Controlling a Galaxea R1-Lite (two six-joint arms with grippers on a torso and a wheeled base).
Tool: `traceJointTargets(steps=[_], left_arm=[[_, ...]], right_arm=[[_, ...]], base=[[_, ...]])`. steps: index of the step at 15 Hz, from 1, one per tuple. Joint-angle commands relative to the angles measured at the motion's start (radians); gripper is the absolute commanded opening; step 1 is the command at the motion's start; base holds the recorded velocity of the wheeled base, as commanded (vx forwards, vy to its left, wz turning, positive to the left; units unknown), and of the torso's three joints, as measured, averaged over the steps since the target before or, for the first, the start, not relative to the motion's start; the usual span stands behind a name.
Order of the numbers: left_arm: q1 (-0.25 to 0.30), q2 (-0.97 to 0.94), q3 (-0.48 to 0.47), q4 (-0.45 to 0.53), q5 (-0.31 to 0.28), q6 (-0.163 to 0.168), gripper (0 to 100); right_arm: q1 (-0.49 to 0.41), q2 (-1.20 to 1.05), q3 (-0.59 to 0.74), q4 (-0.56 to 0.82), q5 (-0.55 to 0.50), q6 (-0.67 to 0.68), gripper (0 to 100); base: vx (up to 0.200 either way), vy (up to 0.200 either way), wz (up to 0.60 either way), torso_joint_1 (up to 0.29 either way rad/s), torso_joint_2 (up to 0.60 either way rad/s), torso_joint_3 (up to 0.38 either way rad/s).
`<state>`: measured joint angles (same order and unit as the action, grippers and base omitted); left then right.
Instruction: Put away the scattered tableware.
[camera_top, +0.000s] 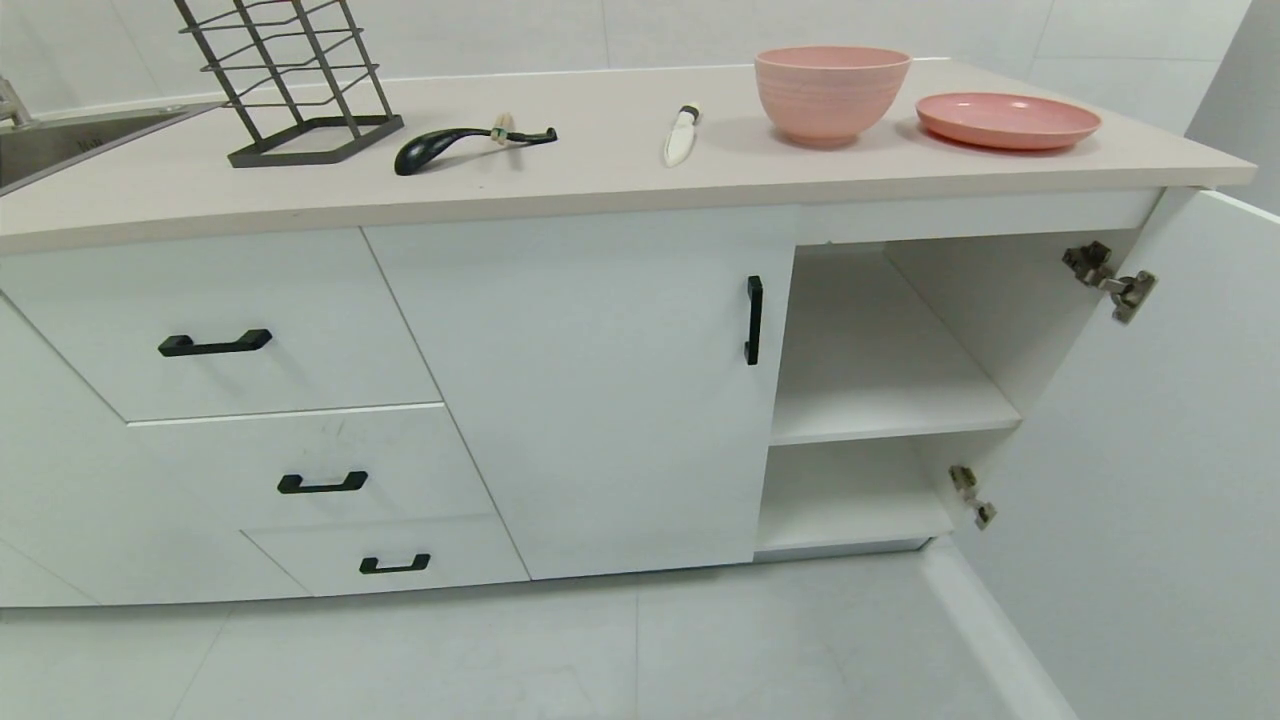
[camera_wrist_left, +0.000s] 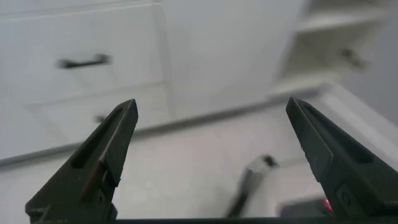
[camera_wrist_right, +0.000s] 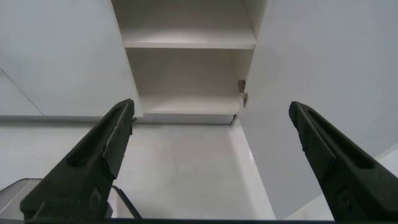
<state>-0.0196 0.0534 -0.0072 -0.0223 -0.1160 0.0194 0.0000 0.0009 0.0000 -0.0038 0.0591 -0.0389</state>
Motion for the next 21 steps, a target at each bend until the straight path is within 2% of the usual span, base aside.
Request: traceJointTargets(steps=[1,3,4,6,7,8,11,16,19,21], left_arm=[[0.021,-0.053,0.007,0.016,0.177,0.034,100],[0.021,-0.053,0.007,0.016,0.167,0.019,100],[0.021,-0.053,0.007,0.018,0.159,0.027,100],[0.021,-0.053,0.007,0.018,0.156,0.019,100],[0.020,-0.053,0.007,0.018,0.157,-0.006,100],[0.021,-0.053,0.007,0.018,0.167,-0.065,100],[0.021,-0.053,0.007,0.016,0.171,-0.056,100],[0.021,-0.053,0.007,0.016,0.171,-0.062,100],[0.021,-0.053,0.007,0.016,0.173,-0.068,100],[0.021,-0.053,0.007,0.016,0.173,-0.068,100]], right_arm=[[0.000,-0.001,0.000,0.004,-0.001,0.005,100],[0.000,-0.001,0.000,0.004,-0.001,0.007,100],[0.000,-0.001,0.000,0.004,-0.001,0.007,100],[0.000,-0.001,0.000,0.004,-0.001,0.007,100],[0.000,-0.001,0.000,0.004,-0.001,0.007,100],[0.000,-0.001,0.000,0.004,-0.001,0.007,100],[0.000,-0.001,0.000,0.004,-0.009,0.013,100],[0.000,-0.001,0.000,0.004,-0.009,0.016,100],[0.000,-0.001,0.000,0.004,-0.010,0.016,100],[0.000,-0.001,0.000,0.004,-0.010,0.016,100]], base=[[0.000,0.000,0.00,0.000,0.00,0.000],[0.000,0.000,0.00,0.000,0.00,0.000],[0.000,0.000,0.00,0.000,0.00,0.000],[0.000,0.000,0.00,0.000,0.00,0.000],[0.000,0.000,0.00,0.000,0.00,0.000],[0.000,0.000,0.00,0.000,0.00,0.000],[0.000,-0.200,0.00,0.004,0.00,0.004],[0.000,-0.200,0.00,0.004,0.00,0.003],[0.000,0.000,0.00,0.000,0.00,0.000],[0.000,0.000,-0.60,0.005,0.00,0.005]])
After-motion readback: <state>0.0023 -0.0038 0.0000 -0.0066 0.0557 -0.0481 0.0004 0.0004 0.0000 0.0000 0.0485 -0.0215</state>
